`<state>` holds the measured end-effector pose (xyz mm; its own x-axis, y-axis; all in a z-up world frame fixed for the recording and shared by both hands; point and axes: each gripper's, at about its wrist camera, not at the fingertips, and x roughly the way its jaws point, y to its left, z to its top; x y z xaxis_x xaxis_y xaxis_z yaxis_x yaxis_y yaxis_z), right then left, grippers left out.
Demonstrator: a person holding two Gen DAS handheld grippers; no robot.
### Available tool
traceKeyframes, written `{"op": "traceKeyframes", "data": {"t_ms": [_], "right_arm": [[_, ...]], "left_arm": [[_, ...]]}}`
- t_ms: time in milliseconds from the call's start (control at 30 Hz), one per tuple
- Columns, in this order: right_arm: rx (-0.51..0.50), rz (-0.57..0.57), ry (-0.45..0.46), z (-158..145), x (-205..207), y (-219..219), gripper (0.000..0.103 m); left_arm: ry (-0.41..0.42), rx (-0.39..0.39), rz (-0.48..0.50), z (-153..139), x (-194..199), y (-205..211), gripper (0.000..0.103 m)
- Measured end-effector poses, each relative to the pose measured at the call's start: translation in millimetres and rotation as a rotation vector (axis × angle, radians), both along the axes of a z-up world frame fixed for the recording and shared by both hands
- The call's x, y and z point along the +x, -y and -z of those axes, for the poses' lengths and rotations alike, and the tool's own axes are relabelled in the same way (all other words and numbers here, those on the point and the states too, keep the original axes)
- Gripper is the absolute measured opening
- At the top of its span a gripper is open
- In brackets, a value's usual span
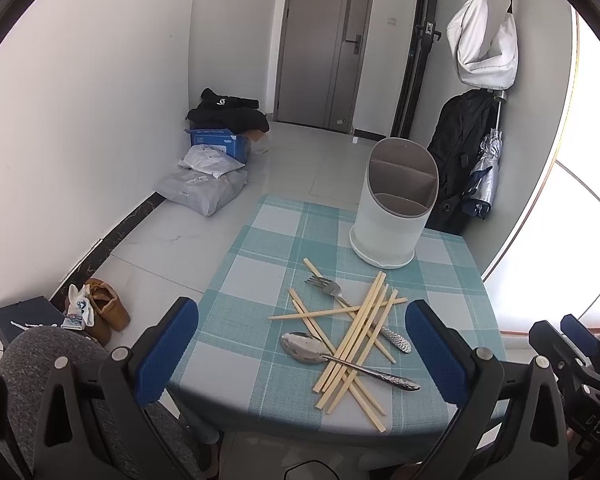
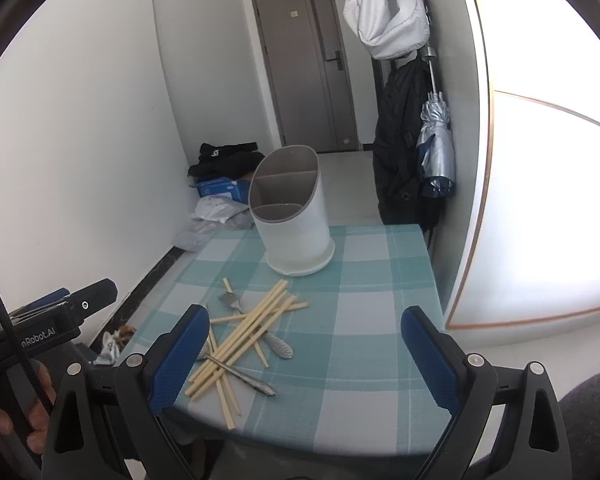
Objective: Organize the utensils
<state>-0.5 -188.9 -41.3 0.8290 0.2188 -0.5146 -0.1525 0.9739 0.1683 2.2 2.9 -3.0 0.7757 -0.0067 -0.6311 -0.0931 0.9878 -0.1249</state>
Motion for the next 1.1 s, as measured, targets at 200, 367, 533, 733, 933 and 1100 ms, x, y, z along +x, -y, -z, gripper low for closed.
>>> {"op": "traceKeyframes", "data": {"t_ms": [200,367,533,733,933,1100], "right_arm": [[-0.001,0.002,0.002,-0.6,-0.3,0.4,0.097],[-0.001,0.006,0.003,0.1,0.1,1.0,0.097],[-0.004,0.010,0.007,0.1,-0.9,0.5,0.097],[-0.004,0.009,0.007,-0.2,-1.5,1.0,0.097],[-0.010,0.006,0.020,-1.0,-2.5,-0.7,0.097],[-0.015,0.007,0.027,-1.5,-3.3,-1.2,0.097]], "left_arm": [[-0.001,-0.010,0.003,-0.1,-0.9,-0.2,0.102],[-0.001,-0.006,0.008,0.1,-0.4,0.0,0.102],[0.009,-0.002,0.013,-0.3,-2.6,0.2,0.102],[0.007,-0.009,0.014,-0.1,-2.5,-0.8,0.102],[0.007,-0.003,0.012,-0.6,-2.9,0.3,0.102],[0.008,-0.008,0.011,-0.4,-3.0,0.7,0.102]]}}
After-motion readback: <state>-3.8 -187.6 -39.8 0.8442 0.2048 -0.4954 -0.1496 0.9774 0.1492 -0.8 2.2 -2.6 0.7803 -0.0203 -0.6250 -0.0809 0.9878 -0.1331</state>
